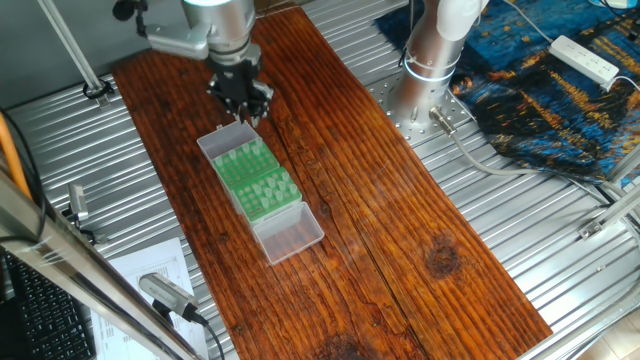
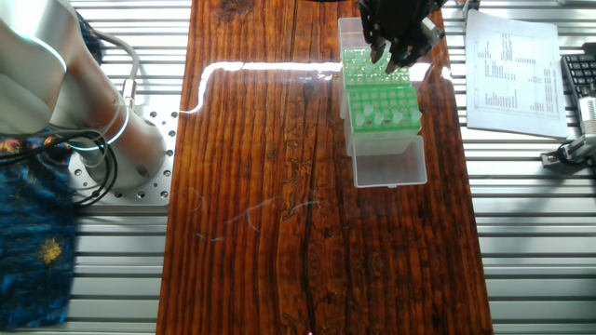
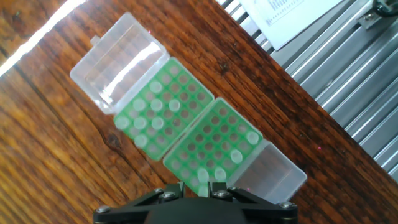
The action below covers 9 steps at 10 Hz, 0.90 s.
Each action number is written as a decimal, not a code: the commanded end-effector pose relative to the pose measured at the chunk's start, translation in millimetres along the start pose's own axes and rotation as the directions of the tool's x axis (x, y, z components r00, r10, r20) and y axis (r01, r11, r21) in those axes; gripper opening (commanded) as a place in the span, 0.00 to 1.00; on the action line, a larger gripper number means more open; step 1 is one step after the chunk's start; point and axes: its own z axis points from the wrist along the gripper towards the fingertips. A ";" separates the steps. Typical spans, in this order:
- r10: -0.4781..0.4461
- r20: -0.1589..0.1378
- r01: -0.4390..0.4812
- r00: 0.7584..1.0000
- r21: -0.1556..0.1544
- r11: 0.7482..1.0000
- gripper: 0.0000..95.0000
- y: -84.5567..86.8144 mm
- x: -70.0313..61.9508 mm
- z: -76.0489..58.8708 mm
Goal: Transfer all large pipette tips from one holder to another
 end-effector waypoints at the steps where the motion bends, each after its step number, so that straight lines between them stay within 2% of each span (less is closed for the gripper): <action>1: 0.017 0.002 -0.017 1.000 -0.004 1.000 0.20 2.5 -14.5 2.9; 5: 0.041 0.009 -0.041 0.999 -0.012 0.999 0.20 7.7 -44.8 20.1; 7: 0.051 0.025 -0.050 0.998 -0.028 0.998 0.20 17.1 -61.9 35.2; 9: 0.054 0.027 -0.054 0.998 -0.026 0.998 0.20 25.7 -75.4 46.7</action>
